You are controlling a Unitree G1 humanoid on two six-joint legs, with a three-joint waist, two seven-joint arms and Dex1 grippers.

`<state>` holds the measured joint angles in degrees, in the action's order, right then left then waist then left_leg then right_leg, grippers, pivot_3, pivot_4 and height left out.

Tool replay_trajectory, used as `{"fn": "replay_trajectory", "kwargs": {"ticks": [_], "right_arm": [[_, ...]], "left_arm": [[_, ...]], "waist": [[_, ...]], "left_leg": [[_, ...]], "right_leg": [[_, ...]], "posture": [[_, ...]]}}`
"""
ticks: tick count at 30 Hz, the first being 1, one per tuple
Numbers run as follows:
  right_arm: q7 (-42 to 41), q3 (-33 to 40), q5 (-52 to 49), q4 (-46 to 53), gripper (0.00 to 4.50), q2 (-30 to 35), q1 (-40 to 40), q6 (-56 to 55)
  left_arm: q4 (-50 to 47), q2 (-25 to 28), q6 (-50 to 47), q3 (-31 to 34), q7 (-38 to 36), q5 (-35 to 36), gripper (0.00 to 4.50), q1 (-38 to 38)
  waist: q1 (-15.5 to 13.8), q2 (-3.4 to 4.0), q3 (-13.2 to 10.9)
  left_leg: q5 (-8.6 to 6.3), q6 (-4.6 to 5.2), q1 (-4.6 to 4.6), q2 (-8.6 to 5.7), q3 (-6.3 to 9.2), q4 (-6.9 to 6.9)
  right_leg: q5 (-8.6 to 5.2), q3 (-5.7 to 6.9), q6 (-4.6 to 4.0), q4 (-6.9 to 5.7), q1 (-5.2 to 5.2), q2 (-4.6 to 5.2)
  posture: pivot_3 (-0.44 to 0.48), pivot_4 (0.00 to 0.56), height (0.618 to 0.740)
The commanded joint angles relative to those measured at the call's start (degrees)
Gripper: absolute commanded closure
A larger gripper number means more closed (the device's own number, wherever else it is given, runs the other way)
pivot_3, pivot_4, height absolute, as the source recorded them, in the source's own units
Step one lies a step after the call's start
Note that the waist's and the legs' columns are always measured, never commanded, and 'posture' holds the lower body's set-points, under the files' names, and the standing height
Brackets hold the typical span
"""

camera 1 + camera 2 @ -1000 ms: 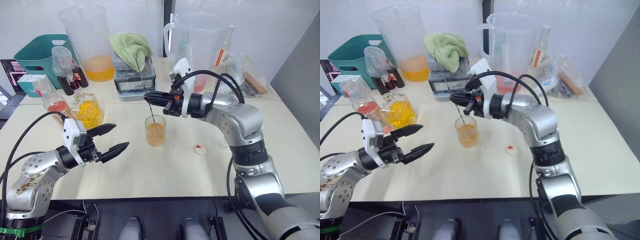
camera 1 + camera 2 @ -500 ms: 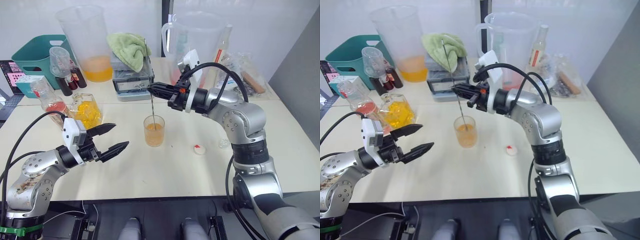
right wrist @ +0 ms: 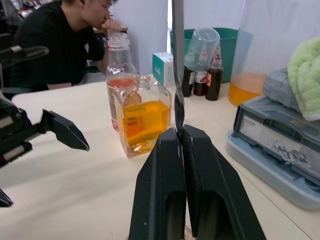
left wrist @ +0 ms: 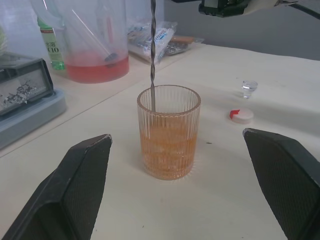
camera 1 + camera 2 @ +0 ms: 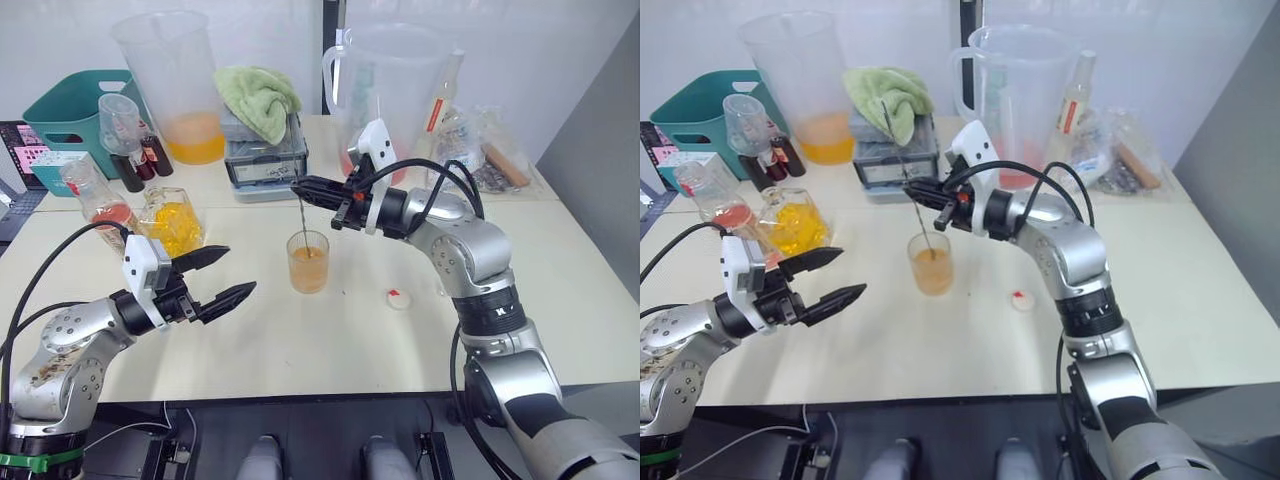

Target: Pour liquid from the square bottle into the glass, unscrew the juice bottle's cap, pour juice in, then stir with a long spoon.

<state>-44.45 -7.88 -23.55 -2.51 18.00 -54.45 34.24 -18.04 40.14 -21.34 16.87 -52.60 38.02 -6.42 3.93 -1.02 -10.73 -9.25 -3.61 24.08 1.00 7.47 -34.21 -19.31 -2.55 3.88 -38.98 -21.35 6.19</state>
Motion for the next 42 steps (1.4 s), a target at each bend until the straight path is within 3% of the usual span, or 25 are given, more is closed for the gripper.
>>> {"fn": "replay_trajectory", "kwargs": {"ticks": [1,13,21,33,42], "right_arm": [[-1.7,-0.9,0.1,2.9,4.5,2.6,-0.1,4.0],[-0.7,1.3,-6.2,9.8,4.5,2.3,-1.7,15.3],[0.0,0.7,-5.8,9.9,4.5,1.0,-1.7,15.5],[0.9,0.4,0.6,4.0,4.5,0.8,-3.7,4.6],[-3.0,1.1,-3.9,8.4,4.5,3.5,-2.9,11.7]], "left_arm": [[-1.3,0.6,0.7,1.4,0.2,0.2,0.04,-0.6],[-1.0,0.6,0.6,1.1,0.2,0.3,0.04,-1.0],[-1.1,0.8,0.3,1.1,0.3,0.4,0.04,-1.3],[-1.6,1.0,0.1,1.3,0.5,0.7,0.04,-1.1],[-1.5,0.9,0.0,1.1,0.5,0.8,0.04,-1.2]], "waist": [[-0.1,0.0,0.0],[0.0,0.0,0.0],[0.0,0.0,0.0],[0.0,0.0,0.0],[0.0,0.0,0.0]], "left_leg": [[0.0,0.0,0.0,0.0,0.01,0.0],[0.0,0.0,0.01,0.0,0.01,0.0],[0.0,0.0,0.02,-0.01,0.01,0.0],[0.0,0.0,0.02,-0.01,0.01,0.0],[0.0,0.0,0.03,0.0,0.01,0.0]], "right_leg": [[0.0,0.0,0.0,0.0,0.01,0.0],[0.0,0.0,0.0,0.0,0.0,0.0],[0.0,0.0,0.0,0.01,-0.01,0.0],[0.0,0.0,0.0,0.01,-0.02,0.0],[0.0,0.0,0.0,0.01,-0.01,0.0]], "posture": [[0.0,0.15,0.74],[0.0,0.15,0.74],[0.0,0.15,0.74],[0.0,0.15,0.74],[0.0,0.15,0.74]]}}
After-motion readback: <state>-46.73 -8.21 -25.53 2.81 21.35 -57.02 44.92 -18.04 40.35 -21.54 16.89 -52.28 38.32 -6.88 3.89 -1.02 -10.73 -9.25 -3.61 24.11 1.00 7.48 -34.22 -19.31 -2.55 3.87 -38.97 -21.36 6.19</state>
